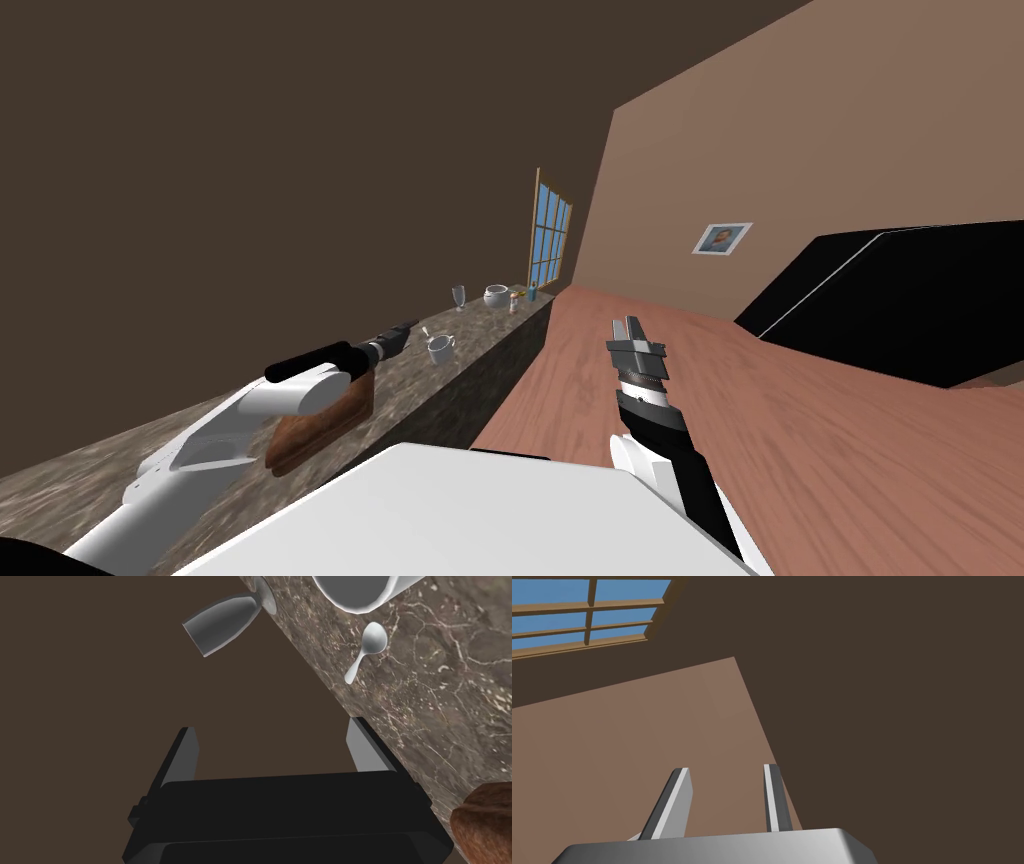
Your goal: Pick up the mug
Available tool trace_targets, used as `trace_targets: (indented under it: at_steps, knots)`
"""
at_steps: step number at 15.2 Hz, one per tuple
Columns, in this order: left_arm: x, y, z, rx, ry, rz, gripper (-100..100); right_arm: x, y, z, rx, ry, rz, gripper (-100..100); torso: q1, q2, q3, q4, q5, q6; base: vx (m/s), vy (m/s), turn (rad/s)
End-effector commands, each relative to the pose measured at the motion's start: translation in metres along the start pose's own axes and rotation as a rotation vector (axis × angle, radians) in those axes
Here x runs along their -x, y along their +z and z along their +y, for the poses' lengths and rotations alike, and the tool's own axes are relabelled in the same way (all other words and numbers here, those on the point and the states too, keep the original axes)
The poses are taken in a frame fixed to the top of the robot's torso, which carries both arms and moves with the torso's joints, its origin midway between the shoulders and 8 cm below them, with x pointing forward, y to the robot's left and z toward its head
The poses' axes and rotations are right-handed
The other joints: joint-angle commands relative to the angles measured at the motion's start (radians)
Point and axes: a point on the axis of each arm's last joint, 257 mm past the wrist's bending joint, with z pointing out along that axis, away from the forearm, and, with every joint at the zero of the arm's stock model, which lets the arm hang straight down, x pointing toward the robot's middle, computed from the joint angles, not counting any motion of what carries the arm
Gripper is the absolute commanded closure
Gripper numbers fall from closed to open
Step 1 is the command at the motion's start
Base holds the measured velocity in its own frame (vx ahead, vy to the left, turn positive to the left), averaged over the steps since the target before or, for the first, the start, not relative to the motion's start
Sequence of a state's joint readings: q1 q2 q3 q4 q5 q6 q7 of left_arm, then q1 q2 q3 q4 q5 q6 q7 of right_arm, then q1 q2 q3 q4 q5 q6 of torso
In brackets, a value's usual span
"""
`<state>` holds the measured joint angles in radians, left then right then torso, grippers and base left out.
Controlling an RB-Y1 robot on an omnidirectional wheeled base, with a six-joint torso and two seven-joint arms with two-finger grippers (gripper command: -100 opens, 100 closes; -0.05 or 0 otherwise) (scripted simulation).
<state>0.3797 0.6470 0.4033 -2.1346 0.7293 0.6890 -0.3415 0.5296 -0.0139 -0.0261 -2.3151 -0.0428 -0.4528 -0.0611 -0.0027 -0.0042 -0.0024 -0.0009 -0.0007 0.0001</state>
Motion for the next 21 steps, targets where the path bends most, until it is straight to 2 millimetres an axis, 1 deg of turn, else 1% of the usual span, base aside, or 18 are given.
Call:
trace_targets:
  at_steps: [1, 2, 3, 5, 6, 8, 9, 11, 12, 13, 15, 16, 18, 19, 21]
  knots:
    - [0.003, -0.001, 0.012, 0.052, 0.004, 0.017, -100, 0.0, 0.0, 0.0, 0.0, 0.0, 0.0, 0, 0.0, 0.0, 0.0, 0.0, 0.0, 0.0, 0.073, -0.052, -0.032]
    - [0.001, -0.001, 0.017, 0.072, 0.004, 0.024, -100, 0.0, 0.0, 0.0, 0.0, 0.0, 0.0, 0, -0.001, -0.001, 0.0, 0.0, 0.0, 0.0, 0.054, -0.042, -0.002]
    - [0.008, -0.003, 0.025, 0.106, 0.008, 0.034, -100, 0.0, 0.0, 0.0, 0.0, 0.0, 0.0, 0, -0.001, 0.0, 0.0, 0.0, 0.0, 0.0, 0.074, -0.052, -0.025]
    - [0.005, -0.004, 0.035, 0.147, 0.008, 0.049, -100, 0.0, 0.0, 0.0, 0.0, 0.0, 0.0, 0, -0.001, -0.001, -0.001, 0.0, 0.0, 0.0, 0.068, -0.046, -0.015]
    - [0.012, -0.007, 0.043, 0.184, 0.011, 0.059, -100, 0.0, 0.0, 0.0, 0.0, 0.0, 0.0, 0, -0.001, -0.001, 0.0, 0.0, 0.0, 0.0, 0.069, -0.05, -0.023]
    - [0.009, -0.01, 0.053, 0.223, 0.011, 0.073, -100, 0.0, 0.0, 0.0, 0.0, 0.0, 0.0, 0, -0.002, -0.001, -0.001, 0.0, 0.0, 0.0, 0.074, -0.055, -0.013]
    - [0.016, -0.013, 0.061, 0.26, 0.012, 0.083, -100, 0.0, 0.0, 0.0, 0.0, 0.0, 0.0, 0, -0.001, -0.001, -0.001, 0.0, 0.0, 0.0, 0.082, -0.061, -0.022]
    - [0.013, -0.016, 0.071, 0.299, 0.012, 0.096, -100, 0.0, 0.0, 0.0, 0.0, 0.0, 0.0, 0, -0.002, -0.002, -0.001, 0.0, 0.0, 0.0, 0.079, -0.056, -0.011]
    - [0.013, -0.016, 0.071, 0.299, 0.012, 0.096, -100, 0.0, 0.0, 0.0, 0.0, 0.0, 0.0, 0, -0.002, -0.001, -0.001, 0.0, 0.0, 0.0, 0.036, -0.027, 0.003]
    - [0.019, -0.022, 0.082, 0.349, 0.011, 0.11, -100, 0.0, 0.0, 0.0, 0.0, 0.0, 0.0, 0, -0.001, 0.0, 0.0, 0.0, 0.0, 0.0, 0.051, -0.043, -0.021]
    - [0.017, -0.025, 0.088, 0.374, 0.011, 0.119, -100, 0.0, 0.0, 0.0, 0.0, 0.0, 0.0, 0, -0.001, 0.0, 0.0, 0.0, 0.0, 0.0, 0.06, -0.047, -0.011]
    - [0.023, -0.031, 0.098, 0.42, 0.008, 0.13, -100, 0.0, 0.0, 0.0, 0.0, 0.0, 0.0, 0, -0.001, 0.0, 0.0, 0.0, 0.0, 0.0, 0.07, -0.061, -0.022]
    - [0.021, -0.034, 0.104, 0.448, 0.008, 0.14, -100, 0.0, 0.0, 0.0, 0.0, 0.0, 0.0, 0, -0.002, -0.001, -0.001, 0.0, 0.0, 0.0, 0.072, -0.051, -0.006]
    - [0.027, -0.04, 0.113, 0.487, 0.003, 0.148, -100, 0.0, 0.0, 0.0, 0.0, 0.0, 0.0, 0, -0.001, -0.001, 0.0, 0.0, 0.0, 0.0, 0.077, -0.037, -0.013]
    - [0.024, -0.045, 0.12, 0.521, 0.002, 0.161, -100, 0.0, 0.0, 0.0, 0.0, 0.0, 0.0, 0, -0.001, -0.002, -0.001, 0.0, 0.0, 0.0, 0.086, -0.048, -0.01]
